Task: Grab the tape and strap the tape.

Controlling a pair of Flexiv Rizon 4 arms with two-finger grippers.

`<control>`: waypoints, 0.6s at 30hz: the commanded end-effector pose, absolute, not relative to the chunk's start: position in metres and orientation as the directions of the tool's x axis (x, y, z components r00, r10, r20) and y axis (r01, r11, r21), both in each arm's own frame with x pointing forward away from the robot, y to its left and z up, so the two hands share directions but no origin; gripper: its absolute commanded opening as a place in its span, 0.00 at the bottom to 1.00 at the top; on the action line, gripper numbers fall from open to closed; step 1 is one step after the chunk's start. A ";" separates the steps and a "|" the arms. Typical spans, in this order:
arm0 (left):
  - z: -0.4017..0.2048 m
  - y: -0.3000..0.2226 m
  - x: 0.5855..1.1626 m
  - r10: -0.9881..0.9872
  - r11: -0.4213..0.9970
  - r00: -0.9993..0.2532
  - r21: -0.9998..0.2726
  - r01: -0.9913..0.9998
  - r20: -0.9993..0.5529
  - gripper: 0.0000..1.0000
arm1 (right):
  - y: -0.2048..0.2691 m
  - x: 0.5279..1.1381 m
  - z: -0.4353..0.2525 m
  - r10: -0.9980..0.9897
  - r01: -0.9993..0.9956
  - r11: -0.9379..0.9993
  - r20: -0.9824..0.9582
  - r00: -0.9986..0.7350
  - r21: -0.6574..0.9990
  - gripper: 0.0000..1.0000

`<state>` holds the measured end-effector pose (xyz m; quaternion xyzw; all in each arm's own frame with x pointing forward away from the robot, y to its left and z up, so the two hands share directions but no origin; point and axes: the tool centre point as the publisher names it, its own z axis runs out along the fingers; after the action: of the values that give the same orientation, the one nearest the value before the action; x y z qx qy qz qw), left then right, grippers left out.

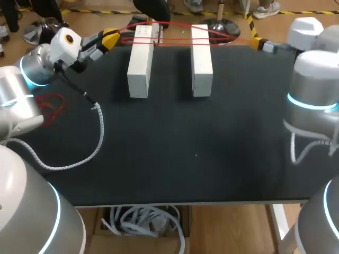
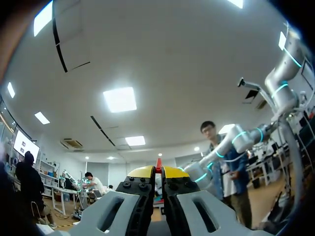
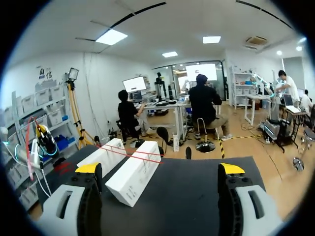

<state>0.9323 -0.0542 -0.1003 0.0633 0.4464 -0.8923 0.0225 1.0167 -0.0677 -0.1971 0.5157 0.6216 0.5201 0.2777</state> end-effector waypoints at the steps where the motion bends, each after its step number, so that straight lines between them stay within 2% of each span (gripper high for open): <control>1: -0.101 -0.054 0.932 0.016 -0.603 -0.991 -0.792 0.098 -0.135 0.00 | -0.056 0.983 -0.203 0.966 0.271 -0.136 0.188 -0.179 0.953 1.00; 10: -0.101 -0.054 0.932 0.016 -0.603 -0.991 -0.792 0.098 -0.135 0.00 | -0.022 0.938 -0.214 0.929 0.263 -0.363 0.370 0.027 0.894 1.00; 18: -0.101 -0.054 0.932 0.016 -0.603 -0.991 -0.792 0.098 -0.135 0.00 | 0.003 0.909 -0.217 0.898 0.230 -0.440 0.423 0.121 0.868 1.00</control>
<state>0.9324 -0.0541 -0.1004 0.0634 0.4463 -0.8923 0.0225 0.9178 -0.0071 -0.2143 0.6422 0.4773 0.5476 0.2447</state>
